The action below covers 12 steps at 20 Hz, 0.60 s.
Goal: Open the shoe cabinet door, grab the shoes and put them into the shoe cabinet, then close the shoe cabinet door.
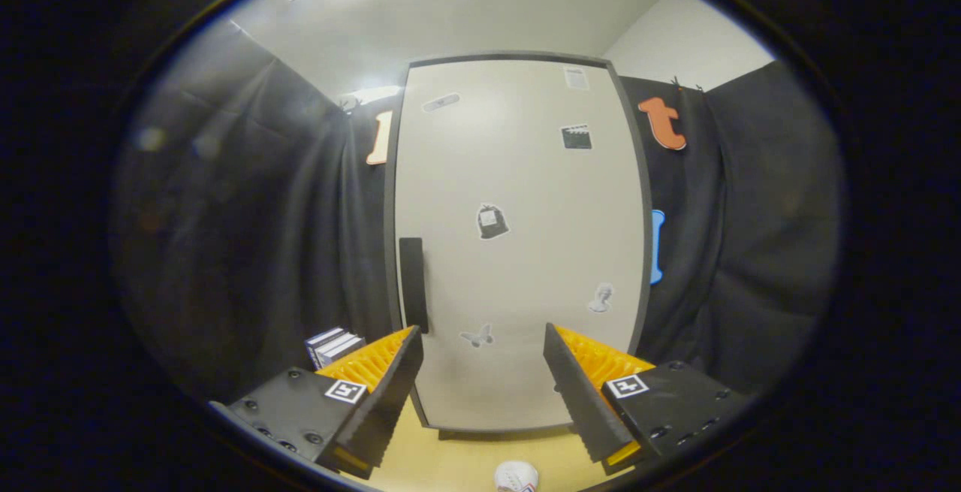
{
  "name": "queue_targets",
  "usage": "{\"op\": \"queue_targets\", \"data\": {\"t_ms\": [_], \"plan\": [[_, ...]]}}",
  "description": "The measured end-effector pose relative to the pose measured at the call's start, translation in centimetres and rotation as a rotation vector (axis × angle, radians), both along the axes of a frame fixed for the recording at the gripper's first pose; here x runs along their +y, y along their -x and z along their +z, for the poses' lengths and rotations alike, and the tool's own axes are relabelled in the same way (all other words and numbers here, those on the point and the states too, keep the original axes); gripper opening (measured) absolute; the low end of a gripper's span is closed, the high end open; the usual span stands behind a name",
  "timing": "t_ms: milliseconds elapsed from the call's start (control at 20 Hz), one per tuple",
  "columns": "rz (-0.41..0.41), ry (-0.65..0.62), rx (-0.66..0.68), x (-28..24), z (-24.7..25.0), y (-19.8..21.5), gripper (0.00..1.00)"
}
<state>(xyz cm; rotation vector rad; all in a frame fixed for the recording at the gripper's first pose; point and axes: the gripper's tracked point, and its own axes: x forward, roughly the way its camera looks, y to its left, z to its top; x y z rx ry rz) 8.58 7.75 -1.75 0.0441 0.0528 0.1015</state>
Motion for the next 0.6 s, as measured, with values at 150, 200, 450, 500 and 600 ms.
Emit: {"op": "queue_targets", "data": {"t_ms": [150,200,450,500,600], "plan": [[0.041,-0.001,0.004,3.0,-0.4,-2.7,0.99],[0.048,0.002,0.002,3.8,-0.5,-3.4,0.99],[0.063,-0.006,-0.004,6.6,-1.0,-6.8,1.00],[0.063,-0.011,-0.002,7.0,-1.1,-7.5,0.99],[0.067,-0.025,0.009,7.8,-1.5,-8.9,0.99]]}}
